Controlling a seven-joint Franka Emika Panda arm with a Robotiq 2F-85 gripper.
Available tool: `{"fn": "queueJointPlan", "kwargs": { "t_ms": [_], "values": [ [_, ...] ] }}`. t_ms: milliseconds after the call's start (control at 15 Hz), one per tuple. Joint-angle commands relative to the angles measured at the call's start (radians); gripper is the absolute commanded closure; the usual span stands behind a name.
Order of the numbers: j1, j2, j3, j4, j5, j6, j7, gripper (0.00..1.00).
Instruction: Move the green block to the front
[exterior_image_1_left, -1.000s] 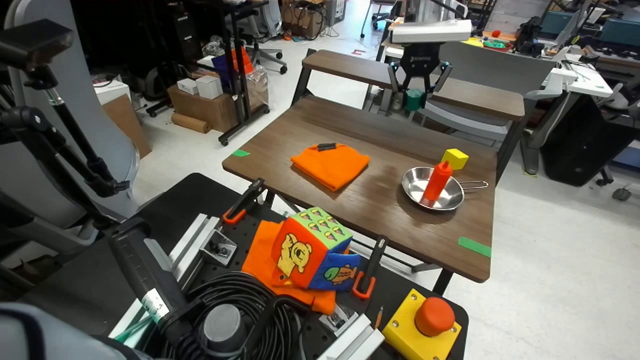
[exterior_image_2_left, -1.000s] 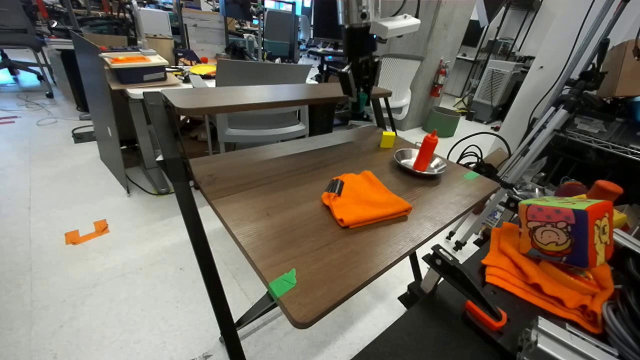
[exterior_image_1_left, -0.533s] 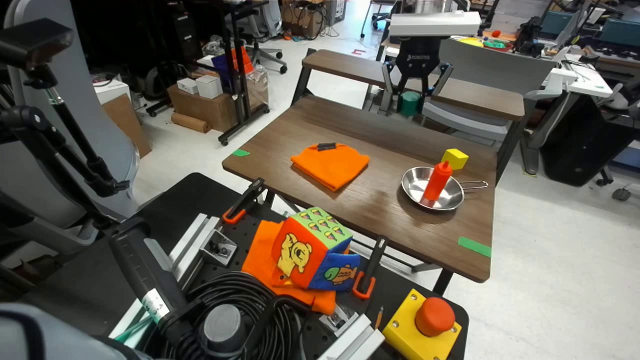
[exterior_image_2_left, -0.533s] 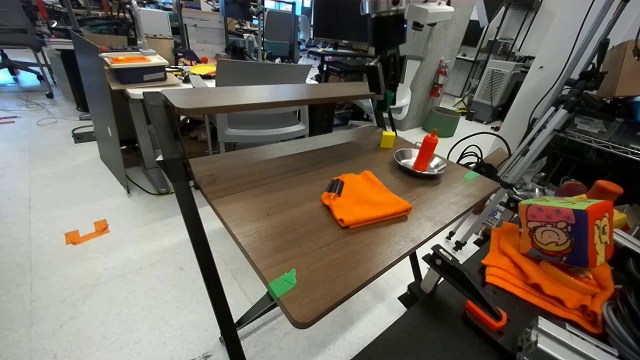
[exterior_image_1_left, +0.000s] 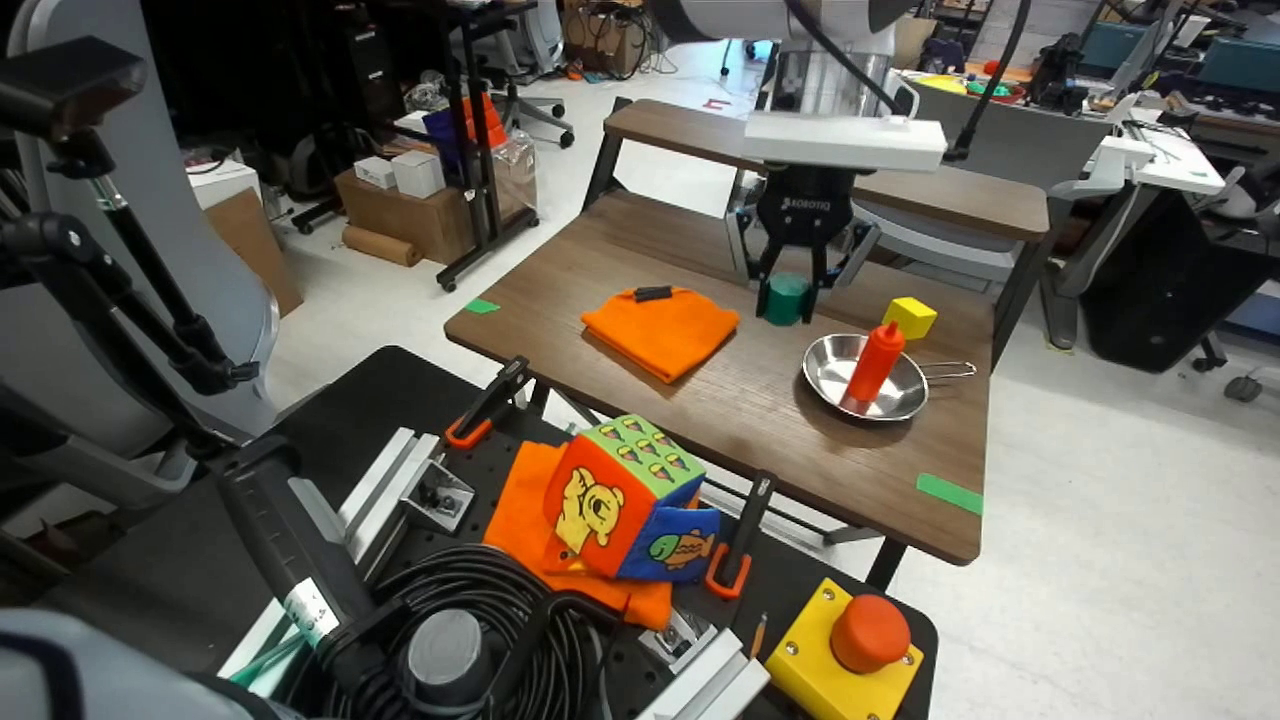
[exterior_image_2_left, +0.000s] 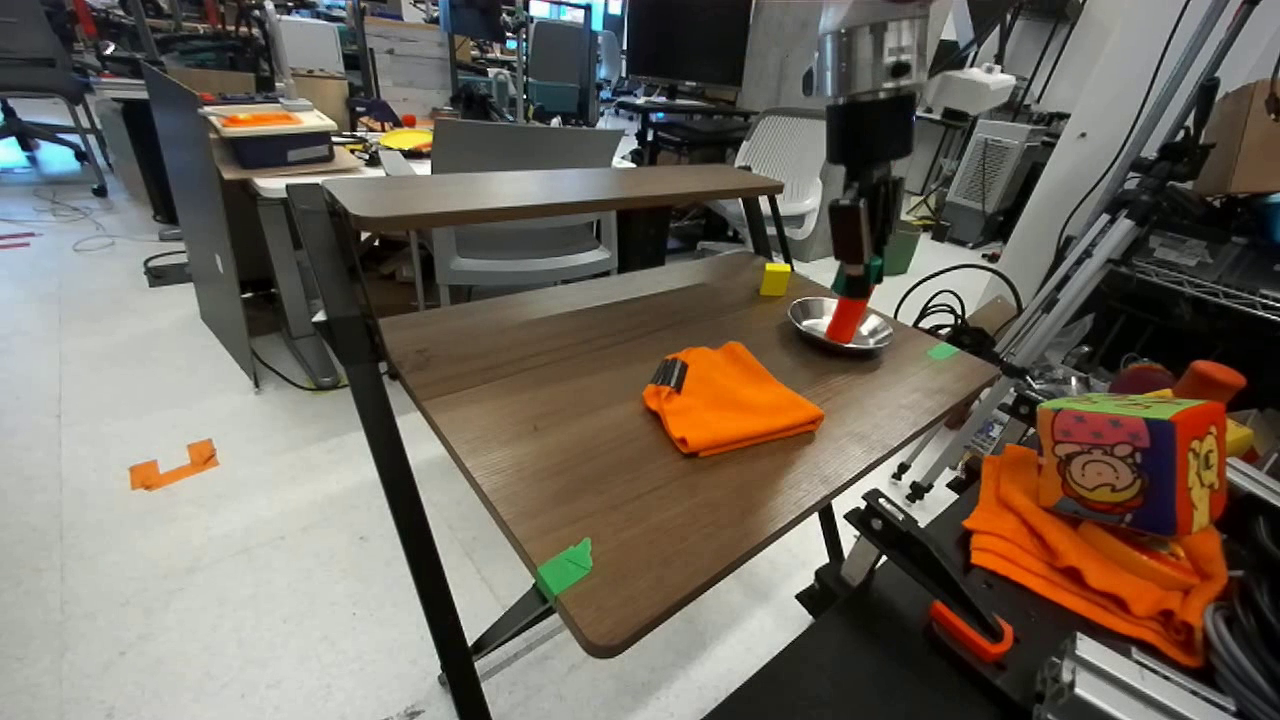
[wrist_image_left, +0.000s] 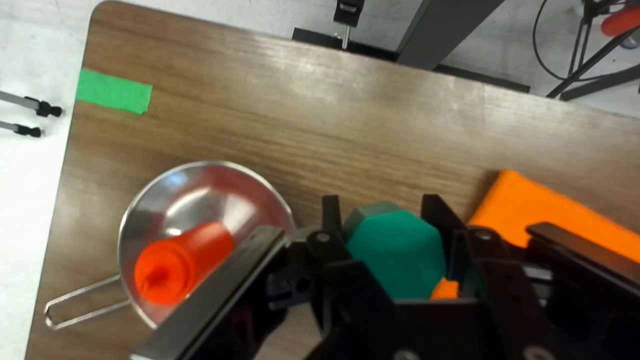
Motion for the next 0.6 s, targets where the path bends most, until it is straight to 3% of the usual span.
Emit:
{"fn": "queueJointPlan", "kwargs": {
  "t_ms": [0, 267, 533],
  "values": [
    [-0.031, -0.077, -0.023, -0.210, -0.056, 0.122, 0.016, 0.81],
    [-0.056, -0.034, -0.077, -0.245, -0.081, 0.207, 0.103, 0.81],
    [-0.069, 0.013, -0.121, -0.203, -0.068, 0.230, 0.184, 0.81]
  ]
}}
